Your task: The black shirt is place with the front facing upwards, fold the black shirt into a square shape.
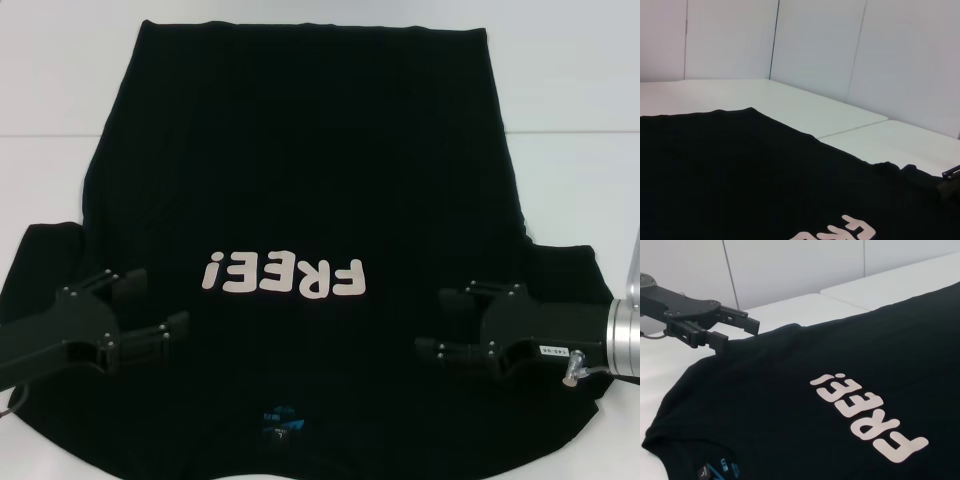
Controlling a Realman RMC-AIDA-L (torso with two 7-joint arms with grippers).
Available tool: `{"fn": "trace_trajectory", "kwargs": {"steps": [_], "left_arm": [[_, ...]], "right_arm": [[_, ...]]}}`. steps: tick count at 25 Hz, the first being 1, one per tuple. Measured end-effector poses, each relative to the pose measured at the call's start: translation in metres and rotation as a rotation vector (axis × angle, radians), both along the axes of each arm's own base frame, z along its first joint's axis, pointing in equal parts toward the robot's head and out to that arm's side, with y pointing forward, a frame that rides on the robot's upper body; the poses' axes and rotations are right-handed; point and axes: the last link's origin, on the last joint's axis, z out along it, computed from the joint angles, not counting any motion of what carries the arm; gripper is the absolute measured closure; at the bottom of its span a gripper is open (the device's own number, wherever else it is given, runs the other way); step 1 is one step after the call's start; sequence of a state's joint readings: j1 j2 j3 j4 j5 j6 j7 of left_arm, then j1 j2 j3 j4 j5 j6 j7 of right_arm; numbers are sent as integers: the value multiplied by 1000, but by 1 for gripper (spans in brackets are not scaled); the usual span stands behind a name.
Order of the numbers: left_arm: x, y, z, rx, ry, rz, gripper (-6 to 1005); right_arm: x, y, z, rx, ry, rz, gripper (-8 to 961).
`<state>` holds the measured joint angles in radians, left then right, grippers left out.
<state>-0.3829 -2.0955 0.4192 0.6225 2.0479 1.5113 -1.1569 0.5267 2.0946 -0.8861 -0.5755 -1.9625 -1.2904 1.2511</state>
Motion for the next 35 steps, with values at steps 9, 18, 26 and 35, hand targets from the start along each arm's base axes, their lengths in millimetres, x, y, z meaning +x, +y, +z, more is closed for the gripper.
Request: {"fn": "trace_trajectory", "kwargs": {"steps": [9, 18, 26, 35], "left_arm": [[-6, 3, 2, 23, 29, 29, 80], [-11, 8, 16, 31, -109, 198, 79], [-32, 18, 76, -87, -418, 644, 79], [-67, 14, 100, -131, -441, 1081, 80]], "right_arm": [[-2, 4, -1, 23, 8, -9, 122], [-1, 5, 0, 26, 15, -23, 126], [1, 4, 1, 21, 24, -51, 130], [-2, 6, 0, 10, 36, -67, 134]]}}
